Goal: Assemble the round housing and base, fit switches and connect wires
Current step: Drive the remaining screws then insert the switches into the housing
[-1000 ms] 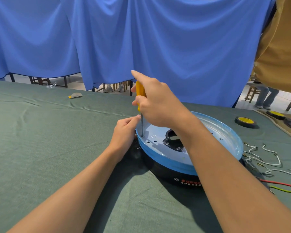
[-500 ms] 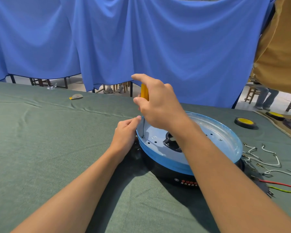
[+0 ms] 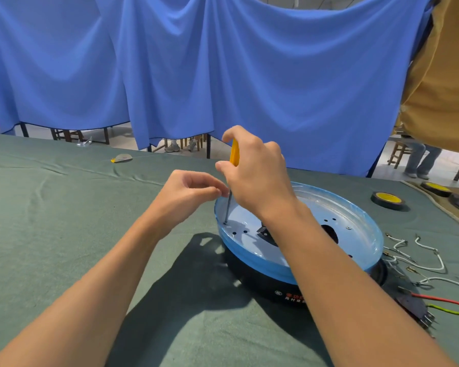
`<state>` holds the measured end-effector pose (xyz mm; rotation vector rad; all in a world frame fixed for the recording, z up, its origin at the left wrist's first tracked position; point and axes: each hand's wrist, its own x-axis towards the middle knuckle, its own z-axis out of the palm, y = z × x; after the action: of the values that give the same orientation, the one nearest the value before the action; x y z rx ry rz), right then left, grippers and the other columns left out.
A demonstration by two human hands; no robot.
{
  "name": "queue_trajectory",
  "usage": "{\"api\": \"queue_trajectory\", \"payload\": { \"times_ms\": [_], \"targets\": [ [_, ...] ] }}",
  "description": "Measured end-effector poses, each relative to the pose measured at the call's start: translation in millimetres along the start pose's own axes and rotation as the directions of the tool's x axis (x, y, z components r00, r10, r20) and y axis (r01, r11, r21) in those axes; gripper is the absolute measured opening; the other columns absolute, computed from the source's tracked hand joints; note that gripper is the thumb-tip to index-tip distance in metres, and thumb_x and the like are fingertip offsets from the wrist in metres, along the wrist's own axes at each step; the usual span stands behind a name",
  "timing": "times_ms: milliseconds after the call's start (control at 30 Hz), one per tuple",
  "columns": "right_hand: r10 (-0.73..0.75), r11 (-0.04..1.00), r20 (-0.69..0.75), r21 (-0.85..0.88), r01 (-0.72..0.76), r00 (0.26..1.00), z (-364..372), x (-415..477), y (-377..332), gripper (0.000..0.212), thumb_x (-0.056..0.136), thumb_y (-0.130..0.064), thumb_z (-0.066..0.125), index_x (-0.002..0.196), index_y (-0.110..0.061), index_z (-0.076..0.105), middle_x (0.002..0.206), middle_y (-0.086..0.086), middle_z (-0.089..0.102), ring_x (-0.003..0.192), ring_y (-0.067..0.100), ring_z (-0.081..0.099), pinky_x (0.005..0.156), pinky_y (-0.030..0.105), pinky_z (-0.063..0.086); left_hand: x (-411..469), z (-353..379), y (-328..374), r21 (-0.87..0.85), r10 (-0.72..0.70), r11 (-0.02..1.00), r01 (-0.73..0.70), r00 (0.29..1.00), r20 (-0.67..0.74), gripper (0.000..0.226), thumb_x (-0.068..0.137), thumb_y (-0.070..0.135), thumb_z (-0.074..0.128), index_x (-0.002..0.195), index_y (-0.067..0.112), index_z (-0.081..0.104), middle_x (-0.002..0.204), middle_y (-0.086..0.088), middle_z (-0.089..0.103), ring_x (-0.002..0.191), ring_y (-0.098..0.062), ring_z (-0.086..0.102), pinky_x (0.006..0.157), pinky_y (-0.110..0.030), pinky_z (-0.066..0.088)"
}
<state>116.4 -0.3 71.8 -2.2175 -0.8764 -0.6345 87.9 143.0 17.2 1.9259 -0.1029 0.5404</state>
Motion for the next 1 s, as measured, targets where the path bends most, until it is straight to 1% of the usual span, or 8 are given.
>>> {"api": "queue_trajectory", "payload": {
  "times_ms": [100, 233, 400, 633, 733, 833, 933, 1000],
  "targets": [
    [-0.058, 0.996, -0.075, -0.073, 0.053, 0.995, 2, -1, -1, 0.026, 0.091, -0.031, 0.063, 0.113, -0.019, 0.054, 0.086, 0.007, 0.06, 0.08, 0.03, 0.043, 0.067, 0.037, 0.04, -3, -4, 9, 0.05, -0.04, 0.998, 0.034, 0.99, 0.131, 0.015, 0.078, 0.009, 0.073, 0.092, 0.01, 0.079, 0.087, -0.001, 0.077, 0.072, -0.004, 0.065, 0.069, -0.014, 0.05],
    [-0.066, 0.993, 0.018, -0.099, 0.067, 0.998, 3, 1, -2, 0.042, 0.095, -0.031, 0.057, 0.131, -0.015, 0.044, 0.086, 0.006, 0.056, 0.081, 0.028, 0.042, 0.07, 0.036, 0.033, -2, 3, 11, 0.152, 0.006, 0.988, -0.011, 0.999, 0.035, 0.019, 0.075, 0.013, 0.082, 0.07, 0.031, 0.079, 0.076, 0.007, 0.076, 0.07, -0.003, 0.062, 0.08, -0.03, 0.048],
    [-0.066, 0.984, 0.115, 0.169, 0.046, 0.991, -4, 8, -2, 0.05, 0.094, -0.007, 0.051, 0.144, -0.012, 0.042, 0.128, 0.01, 0.059, 0.116, 0.028, 0.054, 0.095, 0.03, 0.039, -2, -1, 15, 0.131, -0.011, 0.991, -0.001, 0.995, 0.094, 0.015, 0.076, 0.008, 0.08, 0.077, 0.023, 0.081, 0.084, -0.001, 0.078, 0.082, -0.013, 0.066, 0.095, -0.049, 0.052],
    [-0.117, 0.993, -0.13, -0.024, 0.115, 0.985, 2, 1, -8, 0.025, 0.086, -0.024, 0.068, 0.109, -0.014, 0.065, 0.095, 0.006, 0.063, 0.087, 0.03, 0.058, 0.079, 0.041, 0.048, -4, 2, 19, 0.173, -0.035, 0.985, 0.018, 0.994, 0.1, 0.006, 0.074, 0.023, 0.083, 0.077, 0.027, 0.081, 0.087, -0.019, 0.075, 0.077, -0.015, 0.054, 0.094, -0.057, 0.046],
    [-0.128, 0.991, -0.085, -0.057, 0.124, 0.988, 1, 2, -9, 0.028, 0.09, -0.028, 0.063, 0.112, -0.01, 0.062, 0.095, 0.006, 0.059, 0.09, 0.03, 0.055, 0.077, 0.038, 0.045, -4, 3, 18, 0.203, -0.02, 0.979, 0.006, 0.997, 0.069, 0.02, 0.078, 0.014, 0.08, 0.07, 0.033, 0.08, 0.08, -0.01, 0.076, 0.074, -0.013, 0.052, 0.086, -0.052, 0.048],
    [-0.1, 0.988, 0.065, 0.123, 0.092, 0.993, -5, 6, -10, 0.035, 0.094, -0.017, 0.057, 0.127, -0.007, 0.058, 0.107, 0.011, 0.066, 0.104, 0.029, 0.057, 0.088, 0.038, 0.045, -4, -1, 20, 0.192, -0.038, 0.981, 0.012, 0.99, 0.135, 0.019, 0.082, 0.01, 0.076, 0.074, 0.027, 0.081, 0.077, 0.007, 0.077, 0.075, -0.008, 0.065, 0.086, -0.043, 0.05],
    [-0.083, 0.985, 0.046, 0.157, 0.074, 0.996, -7, 6, -10, 0.039, 0.091, -0.013, 0.06, 0.13, -0.014, 0.06, 0.11, 0.009, 0.068, 0.105, 0.027, 0.058, 0.092, 0.037, 0.047, -3, -2, 21, 0.162, -0.064, 0.986, 0.032, 0.978, 0.198, 0.018, 0.086, 0.009, 0.072, 0.079, 0.022, 0.082, 0.086, -0.001, 0.078, 0.079, -0.037, 0.063, 0.09, -0.043, 0.051],
    [-0.085, 0.993, -0.026, 0.084, 0.087, 0.996, -5, 4, -9, 0.032, 0.09, -0.017, 0.063, 0.122, -0.013, 0.065, 0.105, 0.008, 0.067, 0.1, 0.026, 0.057, 0.085, 0.032, 0.044, -4, 0, 21, 0.15, -0.045, 0.989, 0.018, 0.983, 0.178, 0.024, 0.083, 0.013, 0.075, 0.072, 0.033, 0.081, 0.082, -0.009, 0.074, 0.069, -0.029, 0.046, 0.073, -0.044, 0.042]
  ]
}}
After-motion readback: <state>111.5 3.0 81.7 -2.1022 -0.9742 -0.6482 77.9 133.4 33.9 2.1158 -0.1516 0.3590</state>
